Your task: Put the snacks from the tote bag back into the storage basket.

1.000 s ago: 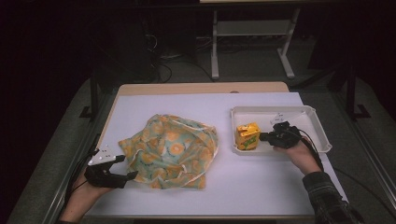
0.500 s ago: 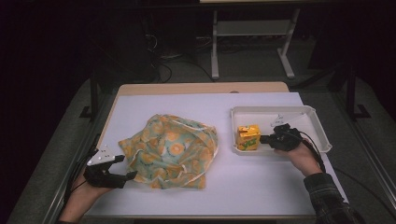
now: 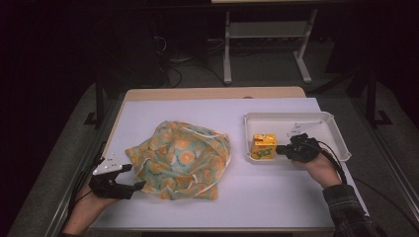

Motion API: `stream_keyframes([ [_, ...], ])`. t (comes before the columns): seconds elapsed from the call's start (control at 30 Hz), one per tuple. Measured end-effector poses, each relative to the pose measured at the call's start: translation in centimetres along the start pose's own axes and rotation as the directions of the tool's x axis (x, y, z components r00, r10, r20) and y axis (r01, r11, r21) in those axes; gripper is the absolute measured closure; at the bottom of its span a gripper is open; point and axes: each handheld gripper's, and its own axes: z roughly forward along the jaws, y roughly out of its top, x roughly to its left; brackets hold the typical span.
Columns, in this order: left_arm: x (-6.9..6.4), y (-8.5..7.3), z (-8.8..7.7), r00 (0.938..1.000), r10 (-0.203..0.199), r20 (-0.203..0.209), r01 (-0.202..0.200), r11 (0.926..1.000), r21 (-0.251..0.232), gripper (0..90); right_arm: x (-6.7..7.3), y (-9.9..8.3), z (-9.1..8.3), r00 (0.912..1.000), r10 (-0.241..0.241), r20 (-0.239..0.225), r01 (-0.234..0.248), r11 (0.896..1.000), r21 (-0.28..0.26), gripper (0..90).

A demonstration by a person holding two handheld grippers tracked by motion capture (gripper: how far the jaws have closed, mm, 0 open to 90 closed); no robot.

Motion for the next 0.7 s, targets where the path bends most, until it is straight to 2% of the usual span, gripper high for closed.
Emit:
stream_keyframes([
  [0.1, 0.0, 0.0, 0.0, 1.0000, -0.004, 0.001, 0.004, 1.0000, -0.002, 19.6, 0.1, 0.0, -0.1, 1.0000, 0.003, 0.007, -0.003, 1.000, 0.001, 86.4],
  [0.23, 0.0, 0.0, 0.0, 1.0000, 0.001, 0.002, -0.001, 1.0000, -0.003, 19.6, 0.2, 0.0, -0.4, 0.9992, 0.001, 0.039, -0.001, 1.000, -0.005, 78.6],
  [0.27, 0.0, 0.0, 0.0, 1.0000, 0.002, 0.002, -0.002, 1.0000, -0.003, 19.6, 0.2, -0.1, -0.5, 0.9987, 0.017, 0.047, -0.017, 1.000, -0.005, 75.7],
  [0.37, 0.0, 0.0, 0.0, 1.0000, 0.002, 0.003, -0.002, 1.0000, -0.002, 19.6, 0.0, -0.1, -0.7, 0.9968, 0.019, 0.078, -0.019, 1.000, -0.009, 67.8],
  [0.4, 0.0, 0.0, 0.0, 1.0000, 0.001, 0.003, -0.001, 1.0000, -0.002, 19.6, -0.1, -0.2, -0.8, 0.9946, 0.034, 0.098, -0.033, 0.999, -0.013, 58.5],
  [0.43, -0.1, 0.0, 0.0, 1.0000, 0.000, 0.003, 0.000, 1.0000, -0.001, 19.6, -0.1, -0.2, -0.8, 0.9946, 0.034, 0.098, -0.033, 0.999, -0.013, 58.5],
  [0.53, -0.1, 0.0, 0.0, 1.0000, -0.003, 0.004, 0.003, 1.0000, -0.003, 19.6, -0.1, -0.4, -1.1, 0.9916, 0.037, 0.124, -0.035, 0.999, -0.018, 49.2],
  [0.7, 0.0, 0.0, 0.0, 1.0000, 0.002, 0.006, -0.002, 1.0000, -0.002, 19.6, 0.2, -0.8, -1.8, 0.9911, 0.050, 0.124, -0.048, 0.999, -0.015, 44.7],
])
